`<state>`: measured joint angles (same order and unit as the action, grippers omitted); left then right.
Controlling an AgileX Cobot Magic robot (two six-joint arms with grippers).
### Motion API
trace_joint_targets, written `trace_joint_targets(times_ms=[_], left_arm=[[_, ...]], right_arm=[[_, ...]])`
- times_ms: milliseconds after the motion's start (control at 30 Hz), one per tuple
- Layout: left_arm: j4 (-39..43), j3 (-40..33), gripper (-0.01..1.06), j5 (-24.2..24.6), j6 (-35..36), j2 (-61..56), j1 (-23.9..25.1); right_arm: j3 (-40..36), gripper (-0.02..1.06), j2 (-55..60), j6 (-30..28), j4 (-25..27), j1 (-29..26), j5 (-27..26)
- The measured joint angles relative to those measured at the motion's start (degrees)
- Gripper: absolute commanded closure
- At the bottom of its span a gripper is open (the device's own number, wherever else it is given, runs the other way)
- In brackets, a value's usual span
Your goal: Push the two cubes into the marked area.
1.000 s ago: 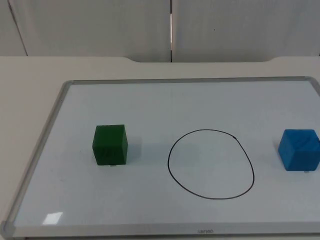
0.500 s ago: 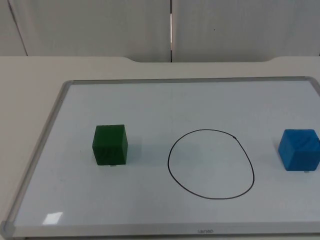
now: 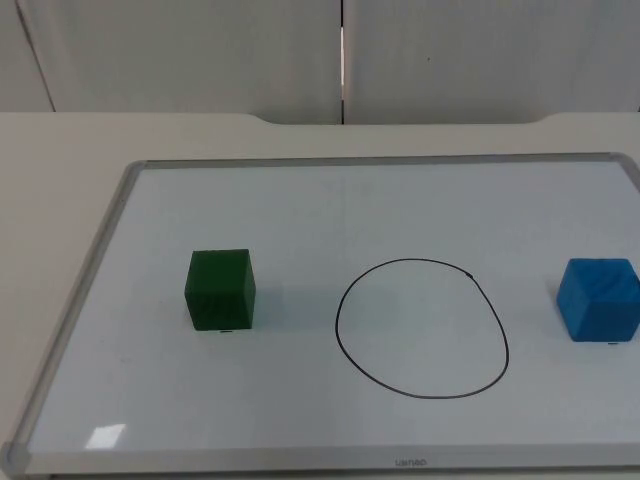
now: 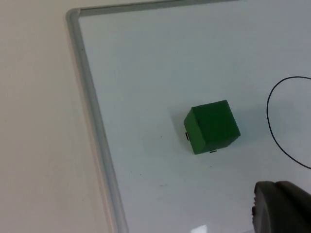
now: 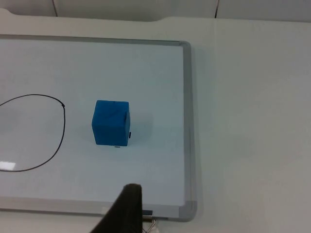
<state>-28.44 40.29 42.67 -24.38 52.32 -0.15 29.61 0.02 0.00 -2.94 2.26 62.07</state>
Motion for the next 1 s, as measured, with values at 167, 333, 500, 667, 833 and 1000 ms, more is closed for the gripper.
trace_joint_targets(times_ms=[167, 333, 500, 667, 833, 1000], left_arm=[[-0.2, -0.7, 1.05, -6.8, 0.6, 4.7, -6.7], [6.4, -1.5, 1.05, -16.6, 9.1, 11.3, -14.2], [14.2, -1.5, 1.05, -23.9, 18.0, 20.1, -17.9], [15.5, -1.5, 1.05, -31.5, 20.0, 30.0, -19.4], [15.5, -1.5, 1.05, -39.1, 20.4, 37.1, -19.6], [15.0, -1.5, 1.05, -45.5, 20.4, 41.8, -19.6]], right_arm=[[0.0, -0.01, 0.0, 0.0, 0.0, 0.0, 0.0], [0.0, -0.01, 0.0, 0.0, 0.0, 0.0, 0.0], [0.0, -0.01, 0.0, 0.0, 0.0, 0.0, 0.0], [0.0, -0.01, 0.0, 0.0, 0.0, 0.0, 0.0], [0.0, -0.01, 0.0, 0.0, 0.0, 0.0, 0.0], [0.0, -0.01, 0.0, 0.0, 0.0, 0.0, 0.0]])
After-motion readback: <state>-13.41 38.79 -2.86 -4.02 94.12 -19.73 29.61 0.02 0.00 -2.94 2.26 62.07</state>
